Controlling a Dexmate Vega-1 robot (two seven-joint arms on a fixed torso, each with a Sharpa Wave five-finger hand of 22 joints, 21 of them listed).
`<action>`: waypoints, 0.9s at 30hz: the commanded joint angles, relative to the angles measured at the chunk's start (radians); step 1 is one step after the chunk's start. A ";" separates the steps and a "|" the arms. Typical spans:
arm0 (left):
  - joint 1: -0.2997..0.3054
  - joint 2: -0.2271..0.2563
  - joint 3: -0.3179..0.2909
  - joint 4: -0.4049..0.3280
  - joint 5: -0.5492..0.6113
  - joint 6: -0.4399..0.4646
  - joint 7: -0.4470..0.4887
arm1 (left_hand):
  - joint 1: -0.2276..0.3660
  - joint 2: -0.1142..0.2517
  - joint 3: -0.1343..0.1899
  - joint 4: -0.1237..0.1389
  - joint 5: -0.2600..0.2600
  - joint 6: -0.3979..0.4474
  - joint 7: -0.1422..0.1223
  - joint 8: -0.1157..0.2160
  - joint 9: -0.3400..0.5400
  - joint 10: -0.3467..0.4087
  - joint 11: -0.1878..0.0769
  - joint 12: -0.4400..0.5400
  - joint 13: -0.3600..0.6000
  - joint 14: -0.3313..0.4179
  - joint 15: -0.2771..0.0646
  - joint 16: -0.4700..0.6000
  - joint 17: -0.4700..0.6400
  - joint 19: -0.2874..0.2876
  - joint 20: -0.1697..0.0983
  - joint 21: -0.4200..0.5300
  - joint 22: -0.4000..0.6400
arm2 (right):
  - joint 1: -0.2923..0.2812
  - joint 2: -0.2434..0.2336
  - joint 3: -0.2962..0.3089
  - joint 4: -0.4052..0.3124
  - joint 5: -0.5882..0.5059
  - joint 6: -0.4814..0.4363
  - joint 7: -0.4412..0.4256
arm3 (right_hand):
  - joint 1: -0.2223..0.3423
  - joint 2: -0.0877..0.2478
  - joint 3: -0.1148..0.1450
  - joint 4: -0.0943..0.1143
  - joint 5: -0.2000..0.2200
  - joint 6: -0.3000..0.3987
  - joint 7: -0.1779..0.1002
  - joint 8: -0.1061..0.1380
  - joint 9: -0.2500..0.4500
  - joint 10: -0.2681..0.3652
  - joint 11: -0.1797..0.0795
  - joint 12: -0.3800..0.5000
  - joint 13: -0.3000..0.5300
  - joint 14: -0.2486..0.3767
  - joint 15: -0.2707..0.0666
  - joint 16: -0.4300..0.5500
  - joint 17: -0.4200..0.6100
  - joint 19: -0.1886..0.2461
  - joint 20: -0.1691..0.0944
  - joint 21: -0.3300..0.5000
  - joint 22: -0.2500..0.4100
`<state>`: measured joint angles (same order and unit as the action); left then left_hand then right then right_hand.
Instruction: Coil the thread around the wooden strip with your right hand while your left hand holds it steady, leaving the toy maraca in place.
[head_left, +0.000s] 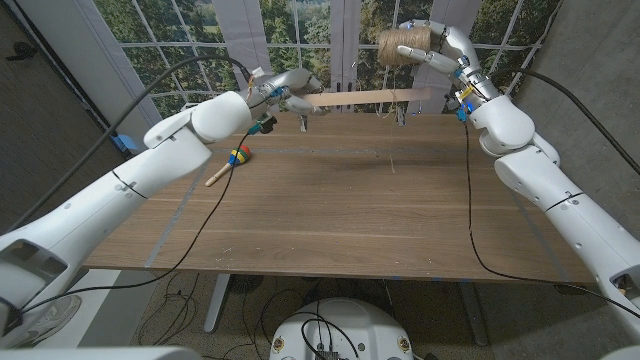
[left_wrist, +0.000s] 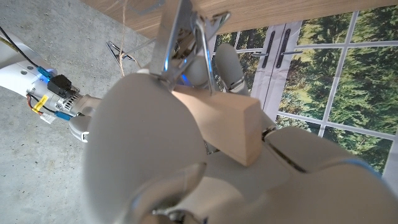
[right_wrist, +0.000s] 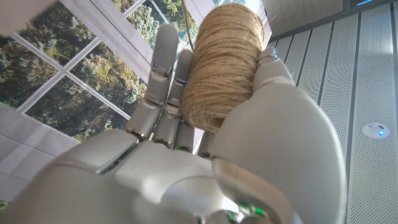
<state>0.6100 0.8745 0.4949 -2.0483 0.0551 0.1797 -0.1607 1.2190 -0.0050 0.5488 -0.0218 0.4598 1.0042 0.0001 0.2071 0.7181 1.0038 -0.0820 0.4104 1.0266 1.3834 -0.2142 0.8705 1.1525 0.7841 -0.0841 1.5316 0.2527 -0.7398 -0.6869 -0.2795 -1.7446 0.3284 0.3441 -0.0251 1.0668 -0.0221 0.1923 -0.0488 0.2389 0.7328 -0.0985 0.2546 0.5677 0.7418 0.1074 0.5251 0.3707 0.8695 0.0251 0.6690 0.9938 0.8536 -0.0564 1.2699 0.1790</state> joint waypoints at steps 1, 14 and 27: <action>0.020 0.017 -0.019 -0.001 -0.017 -0.007 0.000 | 0.004 0.006 0.149 0.152 0.007 0.003 0.001 -0.002 0.000 0.009 0.002 0.000 0.003 0.002 0.001 0.000 0.004 0.002 -0.114 -0.004 0.001 | 0.008 0.008 -0.015 -0.028 -0.056 -0.067 -0.069 | -0.066 0.161 0.131 0.131 0.000 0.421 0.189 -0.003 0.000 0.352 -0.017 -0.001 0.247 0.372 -0.236 -0.003 -0.001 -0.190 -0.099 0.005 0.002; 0.021 0.014 -0.013 -0.002 -0.022 0.030 0.001 | 0.006 0.007 0.147 0.150 0.005 0.002 0.004 -0.005 -0.005 0.015 0.006 -0.005 -0.006 0.003 0.001 -0.004 -0.002 0.001 -0.113 -0.003 0.001 | -0.005 -0.032 -0.020 -0.060 -0.092 -0.136 -0.077 | -0.054 0.167 0.128 0.116 -0.007 0.440 0.201 -0.012 -0.019 0.376 -0.004 -0.013 0.226 0.401 -0.235 -0.008 -0.035 -0.166 -0.084 0.013 0.001; -0.059 0.045 0.053 -0.036 0.002 0.183 -0.125 | 0.014 0.011 0.142 0.141 -0.002 0.008 0.011 -0.009 -0.020 0.021 0.009 -0.018 -0.029 0.007 -0.001 -0.006 -0.013 0.005 -0.116 -0.005 -0.007 | -0.024 -0.083 -0.026 -0.101 -0.111 -0.229 -0.071 | -0.036 0.179 0.128 0.090 -0.029 0.470 0.219 -0.021 -0.045 0.417 0.013 -0.023 0.202 0.445 -0.232 0.001 -0.070 -0.124 -0.068 0.029 0.000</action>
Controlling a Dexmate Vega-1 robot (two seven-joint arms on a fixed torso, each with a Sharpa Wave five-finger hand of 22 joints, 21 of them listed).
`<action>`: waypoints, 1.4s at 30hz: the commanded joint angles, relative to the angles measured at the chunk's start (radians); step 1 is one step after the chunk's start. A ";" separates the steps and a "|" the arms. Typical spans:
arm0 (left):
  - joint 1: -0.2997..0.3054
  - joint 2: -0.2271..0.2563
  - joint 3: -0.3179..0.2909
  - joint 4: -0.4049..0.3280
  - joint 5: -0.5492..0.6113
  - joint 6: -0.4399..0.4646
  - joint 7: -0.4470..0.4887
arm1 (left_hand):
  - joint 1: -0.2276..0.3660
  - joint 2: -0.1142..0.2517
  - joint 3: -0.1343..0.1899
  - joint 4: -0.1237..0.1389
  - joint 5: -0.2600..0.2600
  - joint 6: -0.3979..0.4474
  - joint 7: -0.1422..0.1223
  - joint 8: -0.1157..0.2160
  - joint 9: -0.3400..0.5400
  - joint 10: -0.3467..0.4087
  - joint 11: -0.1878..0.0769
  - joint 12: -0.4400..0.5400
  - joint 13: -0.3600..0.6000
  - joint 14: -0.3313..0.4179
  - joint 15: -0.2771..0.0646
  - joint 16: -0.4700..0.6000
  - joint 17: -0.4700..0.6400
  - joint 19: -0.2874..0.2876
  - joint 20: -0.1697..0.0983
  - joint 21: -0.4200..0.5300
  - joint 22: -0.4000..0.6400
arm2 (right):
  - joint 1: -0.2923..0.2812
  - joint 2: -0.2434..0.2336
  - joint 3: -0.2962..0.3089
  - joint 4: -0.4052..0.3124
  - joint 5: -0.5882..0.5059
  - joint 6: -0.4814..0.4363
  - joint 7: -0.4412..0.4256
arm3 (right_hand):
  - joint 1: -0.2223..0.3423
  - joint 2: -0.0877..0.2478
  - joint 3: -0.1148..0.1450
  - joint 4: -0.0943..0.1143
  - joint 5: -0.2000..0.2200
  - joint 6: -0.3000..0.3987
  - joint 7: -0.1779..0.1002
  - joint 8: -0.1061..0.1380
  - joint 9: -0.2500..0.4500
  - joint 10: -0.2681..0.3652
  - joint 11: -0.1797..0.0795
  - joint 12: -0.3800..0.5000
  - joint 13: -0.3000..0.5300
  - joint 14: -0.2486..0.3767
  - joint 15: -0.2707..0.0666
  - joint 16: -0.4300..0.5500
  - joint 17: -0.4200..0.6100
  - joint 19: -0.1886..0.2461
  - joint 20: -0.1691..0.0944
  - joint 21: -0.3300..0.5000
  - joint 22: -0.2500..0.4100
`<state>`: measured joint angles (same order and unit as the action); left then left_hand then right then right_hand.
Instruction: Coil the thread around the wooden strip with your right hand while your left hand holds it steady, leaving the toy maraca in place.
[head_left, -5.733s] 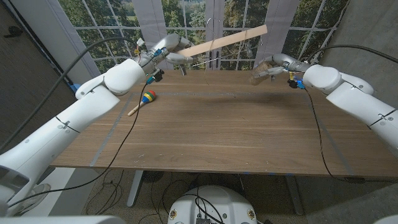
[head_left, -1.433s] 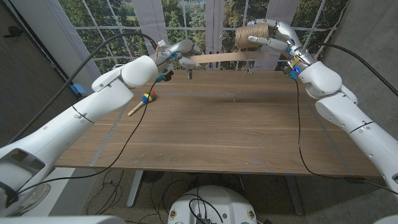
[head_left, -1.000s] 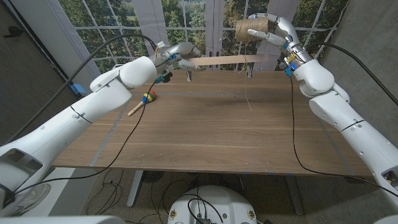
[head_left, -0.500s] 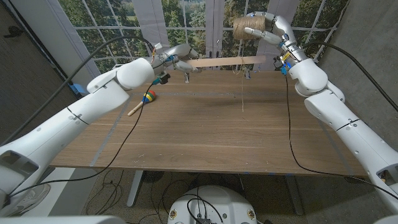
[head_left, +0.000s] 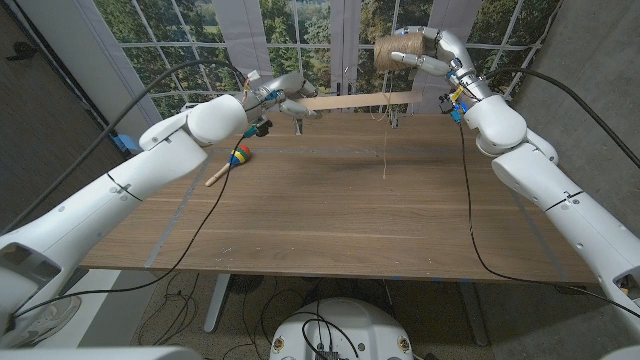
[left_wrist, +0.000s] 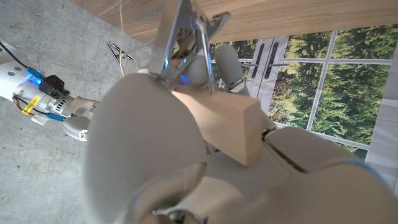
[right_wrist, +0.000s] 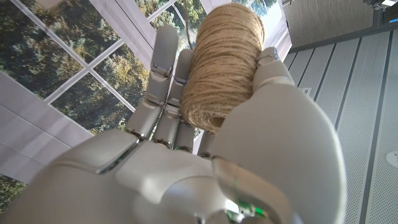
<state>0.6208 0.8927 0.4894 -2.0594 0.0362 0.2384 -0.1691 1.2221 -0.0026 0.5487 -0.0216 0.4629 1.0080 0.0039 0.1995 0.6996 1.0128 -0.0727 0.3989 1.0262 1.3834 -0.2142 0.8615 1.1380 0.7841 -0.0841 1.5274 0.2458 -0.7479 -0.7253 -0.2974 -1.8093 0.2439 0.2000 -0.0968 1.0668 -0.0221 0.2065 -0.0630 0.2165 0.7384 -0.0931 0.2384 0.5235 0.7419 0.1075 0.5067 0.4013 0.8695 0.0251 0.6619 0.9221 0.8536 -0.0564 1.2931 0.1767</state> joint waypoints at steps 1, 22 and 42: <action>-0.065 0.020 0.057 -0.025 0.026 0.125 -0.098 | 0.011 0.008 0.142 0.141 -0.006 0.004 0.009 -0.002 -0.002 0.012 -0.001 -0.008 -0.029 0.008 -0.001 0.004 0.003 0.005 -0.116 0.000 0.000 | -0.018 -0.047 -0.009 -0.039 -0.030 -0.092 -0.002 | -0.035 0.180 0.114 0.103 -0.008 0.465 0.213 -0.004 -0.001 0.417 0.012 -0.004 0.173 0.445 -0.232 0.008 0.001 -0.124 -0.068 0.006 0.002; -0.128 0.031 0.137 -0.026 0.059 0.234 -0.204 | 0.030 0.013 0.124 0.119 -0.029 0.005 0.022 -0.010 -0.035 0.023 0.005 -0.037 -0.073 -0.004 -0.004 -0.046 -0.089 0.005 -0.114 -0.018 -0.036 | -0.026 -0.150 -0.071 -0.132 -0.149 -0.294 0.031 | -0.024 0.187 0.121 0.083 -0.026 0.477 0.222 -0.015 -0.018 0.433 0.023 -0.022 0.154 0.460 -0.230 0.011 -0.025 -0.103 -0.060 0.013 0.000; -0.146 -0.018 0.208 0.112 0.022 0.230 -0.256 | 0.054 0.033 0.096 0.086 -0.078 -0.008 0.040 -0.014 -0.071 0.032 0.017 -0.064 -0.110 0.011 -0.008 -0.078 -0.218 0.007 -0.110 -0.047 -0.057 | 0.030 -0.199 -0.160 -0.150 -0.185 -0.395 0.175 | -0.025 0.191 0.129 0.073 -0.034 0.480 0.229 -0.017 -0.022 0.442 0.026 -0.030 0.151 0.468 -0.229 0.012 -0.043 -0.092 -0.056 0.013 -0.001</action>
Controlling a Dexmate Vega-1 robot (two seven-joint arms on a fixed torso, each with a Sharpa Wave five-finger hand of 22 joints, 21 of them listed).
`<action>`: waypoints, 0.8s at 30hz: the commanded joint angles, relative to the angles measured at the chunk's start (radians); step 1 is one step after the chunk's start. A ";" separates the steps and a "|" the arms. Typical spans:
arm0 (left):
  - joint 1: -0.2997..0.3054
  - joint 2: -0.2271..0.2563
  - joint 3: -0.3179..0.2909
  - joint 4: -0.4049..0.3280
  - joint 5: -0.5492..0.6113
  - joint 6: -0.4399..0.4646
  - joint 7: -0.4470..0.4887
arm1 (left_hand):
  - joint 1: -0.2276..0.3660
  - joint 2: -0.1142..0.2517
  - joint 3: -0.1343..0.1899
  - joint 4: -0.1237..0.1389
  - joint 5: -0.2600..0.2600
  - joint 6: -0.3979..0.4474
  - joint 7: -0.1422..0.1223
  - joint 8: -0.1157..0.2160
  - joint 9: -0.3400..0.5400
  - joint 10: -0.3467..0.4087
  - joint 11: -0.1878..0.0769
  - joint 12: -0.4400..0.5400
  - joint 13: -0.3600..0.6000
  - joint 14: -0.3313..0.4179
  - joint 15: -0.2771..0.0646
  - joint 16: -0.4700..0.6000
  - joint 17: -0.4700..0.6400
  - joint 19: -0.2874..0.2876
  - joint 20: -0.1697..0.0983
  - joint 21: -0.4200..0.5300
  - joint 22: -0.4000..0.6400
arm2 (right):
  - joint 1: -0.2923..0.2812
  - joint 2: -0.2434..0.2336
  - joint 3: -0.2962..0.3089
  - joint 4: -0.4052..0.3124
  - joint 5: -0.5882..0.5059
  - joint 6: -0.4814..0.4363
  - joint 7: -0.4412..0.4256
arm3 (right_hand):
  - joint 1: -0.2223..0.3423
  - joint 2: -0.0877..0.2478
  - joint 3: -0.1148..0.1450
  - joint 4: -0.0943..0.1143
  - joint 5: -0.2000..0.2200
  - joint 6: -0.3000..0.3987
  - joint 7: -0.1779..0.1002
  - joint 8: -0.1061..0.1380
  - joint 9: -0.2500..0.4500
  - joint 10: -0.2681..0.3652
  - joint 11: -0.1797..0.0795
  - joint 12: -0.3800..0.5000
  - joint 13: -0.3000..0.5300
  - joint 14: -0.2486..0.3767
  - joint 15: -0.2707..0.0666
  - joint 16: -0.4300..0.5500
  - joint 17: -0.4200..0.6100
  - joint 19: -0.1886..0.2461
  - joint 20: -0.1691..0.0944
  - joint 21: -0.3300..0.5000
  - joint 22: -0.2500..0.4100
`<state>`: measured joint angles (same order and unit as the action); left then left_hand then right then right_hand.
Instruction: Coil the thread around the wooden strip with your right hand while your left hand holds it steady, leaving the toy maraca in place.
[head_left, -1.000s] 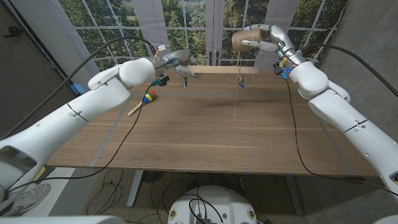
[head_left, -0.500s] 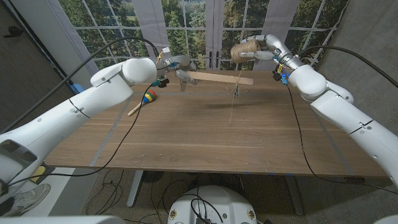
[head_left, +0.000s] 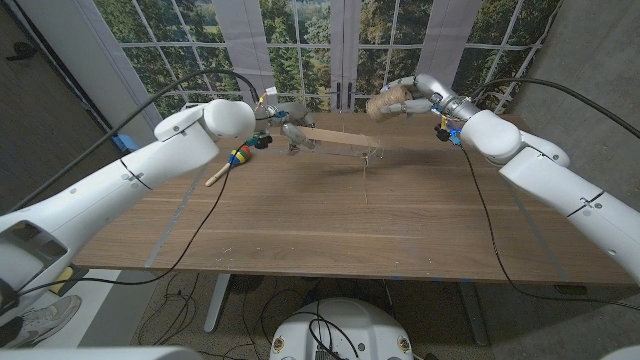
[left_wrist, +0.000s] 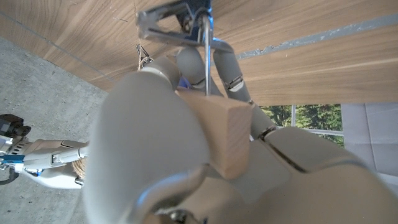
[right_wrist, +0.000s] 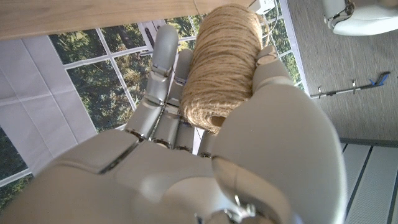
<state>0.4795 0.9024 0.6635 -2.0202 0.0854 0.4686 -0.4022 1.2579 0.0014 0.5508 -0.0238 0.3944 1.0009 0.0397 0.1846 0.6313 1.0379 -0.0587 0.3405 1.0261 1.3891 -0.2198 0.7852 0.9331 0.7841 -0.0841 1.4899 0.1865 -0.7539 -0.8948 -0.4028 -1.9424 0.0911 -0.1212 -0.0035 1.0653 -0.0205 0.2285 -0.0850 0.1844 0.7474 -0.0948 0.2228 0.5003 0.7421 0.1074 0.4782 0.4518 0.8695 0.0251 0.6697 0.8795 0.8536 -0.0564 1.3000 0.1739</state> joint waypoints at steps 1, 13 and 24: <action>-0.005 -0.028 0.037 0.076 -0.029 0.000 -0.026 | 0.018 0.030 0.094 0.087 -0.012 -0.002 0.004 0.001 -0.004 0.005 0.001 -0.007 -0.110 0.008 -0.002 0.000 -0.014 0.007 -0.110 -0.010 0.003 | 0.040 -0.031 -0.059 -0.020 -0.036 -0.085 0.088 | -0.023 0.189 0.108 0.095 -0.002 0.473 0.232 -0.002 0.000 0.442 0.026 -0.001 0.101 0.469 -0.228 0.006 0.001 -0.092 -0.055 0.006 0.002; -0.010 -0.023 0.071 0.081 -0.029 0.054 -0.046 | 0.023 0.046 0.078 0.073 -0.041 -0.014 0.020 -0.001 -0.025 0.003 0.007 -0.020 -0.122 0.004 -0.002 -0.019 -0.094 0.008 -0.108 -0.030 -0.004 | 0.111 -0.050 -0.141 -0.021 -0.099 -0.181 0.197 | -0.023 0.190 0.115 0.088 -0.005 0.469 0.236 -0.004 0.000 0.444 0.031 -0.008 0.097 0.468 -0.227 0.005 -0.009 -0.088 -0.051 0.006 0.001; -0.042 -0.001 0.155 0.035 0.119 0.140 -0.065 | 0.028 0.061 0.070 0.061 -0.061 -0.025 0.024 -0.002 -0.037 0.002 0.007 -0.033 -0.138 0.004 -0.002 -0.028 -0.146 0.002 -0.109 -0.049 -0.010 | 0.187 -0.034 -0.248 0.002 -0.222 -0.260 0.288 | -0.028 0.191 0.122 0.087 -0.007 0.463 0.242 -0.009 -0.006 0.429 0.034 -0.019 0.095 0.455 -0.225 0.000 -0.014 -0.096 -0.047 0.001 0.001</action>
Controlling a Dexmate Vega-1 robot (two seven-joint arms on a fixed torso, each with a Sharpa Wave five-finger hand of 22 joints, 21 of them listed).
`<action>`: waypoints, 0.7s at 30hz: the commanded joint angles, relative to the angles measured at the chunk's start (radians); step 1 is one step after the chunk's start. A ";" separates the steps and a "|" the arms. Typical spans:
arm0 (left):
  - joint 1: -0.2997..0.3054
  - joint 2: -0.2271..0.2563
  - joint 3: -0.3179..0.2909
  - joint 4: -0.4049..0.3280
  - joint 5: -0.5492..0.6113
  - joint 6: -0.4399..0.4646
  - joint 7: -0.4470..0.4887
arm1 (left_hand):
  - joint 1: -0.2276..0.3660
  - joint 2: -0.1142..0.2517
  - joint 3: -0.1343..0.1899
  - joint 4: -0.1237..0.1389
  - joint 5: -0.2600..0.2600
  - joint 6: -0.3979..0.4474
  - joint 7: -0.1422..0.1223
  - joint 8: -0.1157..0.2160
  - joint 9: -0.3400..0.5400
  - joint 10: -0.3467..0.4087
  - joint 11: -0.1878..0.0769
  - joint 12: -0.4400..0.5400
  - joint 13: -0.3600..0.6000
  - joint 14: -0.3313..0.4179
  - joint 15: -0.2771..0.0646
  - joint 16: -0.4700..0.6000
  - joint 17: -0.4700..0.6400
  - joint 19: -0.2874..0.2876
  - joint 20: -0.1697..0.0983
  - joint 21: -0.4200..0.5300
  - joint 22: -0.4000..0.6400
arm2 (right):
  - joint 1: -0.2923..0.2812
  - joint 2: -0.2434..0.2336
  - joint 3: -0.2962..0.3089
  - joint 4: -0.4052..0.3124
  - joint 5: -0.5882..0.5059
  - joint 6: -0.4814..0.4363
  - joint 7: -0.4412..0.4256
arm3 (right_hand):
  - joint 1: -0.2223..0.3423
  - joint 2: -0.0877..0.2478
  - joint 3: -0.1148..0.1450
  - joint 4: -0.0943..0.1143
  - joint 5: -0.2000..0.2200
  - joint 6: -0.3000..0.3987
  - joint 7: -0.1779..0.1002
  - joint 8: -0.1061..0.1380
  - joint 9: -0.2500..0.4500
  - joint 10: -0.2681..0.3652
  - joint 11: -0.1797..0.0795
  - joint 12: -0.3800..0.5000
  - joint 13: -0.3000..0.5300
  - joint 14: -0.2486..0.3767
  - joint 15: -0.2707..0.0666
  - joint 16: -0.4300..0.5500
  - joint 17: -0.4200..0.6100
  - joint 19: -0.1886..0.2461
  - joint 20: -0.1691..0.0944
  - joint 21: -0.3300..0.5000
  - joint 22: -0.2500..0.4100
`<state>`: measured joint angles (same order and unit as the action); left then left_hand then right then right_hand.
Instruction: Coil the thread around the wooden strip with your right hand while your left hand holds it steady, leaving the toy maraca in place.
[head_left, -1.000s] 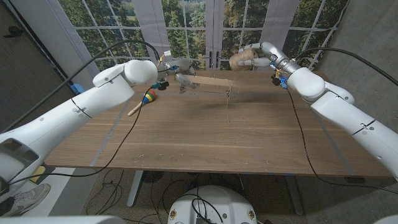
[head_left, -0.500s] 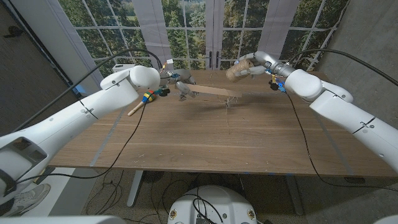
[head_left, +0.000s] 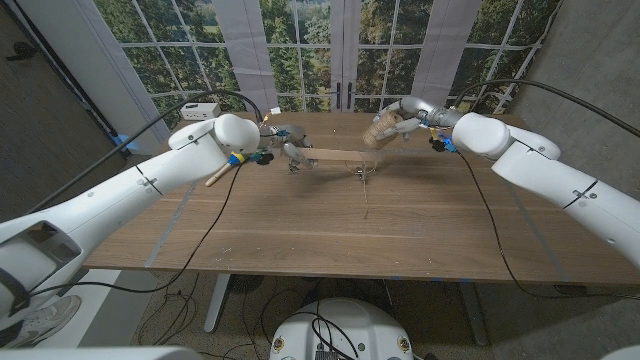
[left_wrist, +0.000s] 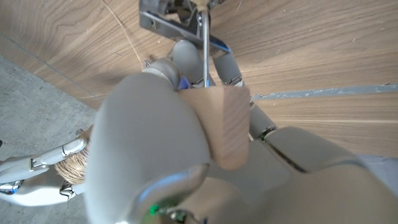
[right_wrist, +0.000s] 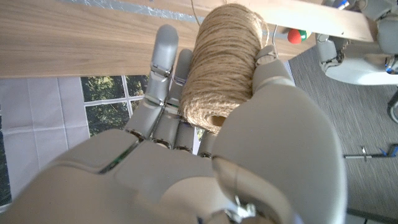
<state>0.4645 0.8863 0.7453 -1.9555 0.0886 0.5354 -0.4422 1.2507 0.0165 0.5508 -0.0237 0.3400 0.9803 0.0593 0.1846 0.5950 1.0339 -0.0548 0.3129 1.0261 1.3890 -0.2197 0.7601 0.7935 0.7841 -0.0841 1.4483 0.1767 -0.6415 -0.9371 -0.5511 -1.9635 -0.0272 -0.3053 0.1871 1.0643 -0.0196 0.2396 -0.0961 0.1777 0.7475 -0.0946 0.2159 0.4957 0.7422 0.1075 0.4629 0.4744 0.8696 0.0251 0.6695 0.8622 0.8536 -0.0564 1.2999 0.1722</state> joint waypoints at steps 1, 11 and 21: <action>-0.031 0.016 0.080 -0.030 0.126 0.074 -0.031 | 0.036 0.047 0.070 0.060 -0.008 -0.005 0.005 -0.002 -0.002 0.005 0.005 -0.007 -0.141 0.004 -0.003 -0.003 -0.008 0.000 -0.109 -0.010 -0.001 | 0.081 0.011 -0.108 0.025 -0.115 -0.082 0.105 | -0.028 0.191 0.112 0.098 0.000 0.461 0.240 -0.004 -0.003 0.429 0.039 -0.006 0.070 0.451 -0.225 -0.004 -0.001 -0.096 -0.046 0.001 0.002; -0.073 0.012 0.153 -0.041 0.284 0.116 -0.084 | 0.047 0.054 0.068 0.036 -0.032 -0.022 0.006 -0.004 -0.014 -0.010 0.011 -0.038 -0.178 -0.015 -0.003 -0.024 -0.049 -0.019 -0.113 -0.029 -0.002 | 0.132 0.043 -0.185 0.048 -0.224 -0.153 0.170 | -0.032 0.192 0.129 0.098 -0.002 0.441 0.235 -0.018 -0.026 0.395 0.038 -0.038 0.042 0.422 -0.224 -0.044 -0.043 -0.111 -0.037 -0.013 0.000; -0.096 -0.006 0.210 -0.041 0.498 0.122 -0.165 | 0.006 0.001 -0.008 -0.002 -0.115 -0.086 -0.048 -0.004 -0.046 -0.083 -0.025 -0.080 -0.220 -0.168 -0.002 -0.155 -0.137 -0.114 -0.067 -0.054 0.004 | 0.168 0.068 -0.229 0.074 -0.295 -0.192 0.219 | -0.038 0.188 0.146 0.099 -0.003 0.422 0.236 -0.024 -0.047 0.367 0.036 -0.056 0.024 0.398 -0.220 -0.084 -0.079 -0.120 -0.032 -0.027 -0.001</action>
<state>0.3944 0.8953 0.8941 -1.9912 0.3913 0.6346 -0.5393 1.2672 0.0397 0.5619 -0.0202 0.2394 0.9067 0.0245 0.1808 0.5551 0.9734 -0.0705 0.2285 1.0200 1.2926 -0.2108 0.6513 0.7139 0.7002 -0.0706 1.4008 0.1748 -0.5163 -0.8949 -0.7230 -1.9141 -0.2341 -0.4446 0.3465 1.0629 -0.0181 0.2536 -0.1100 0.1729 0.7493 -0.0929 0.1957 0.4510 0.7635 0.1035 0.4128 0.5025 0.8695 0.0251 0.5980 0.7915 0.8536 -0.0563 1.2779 0.1672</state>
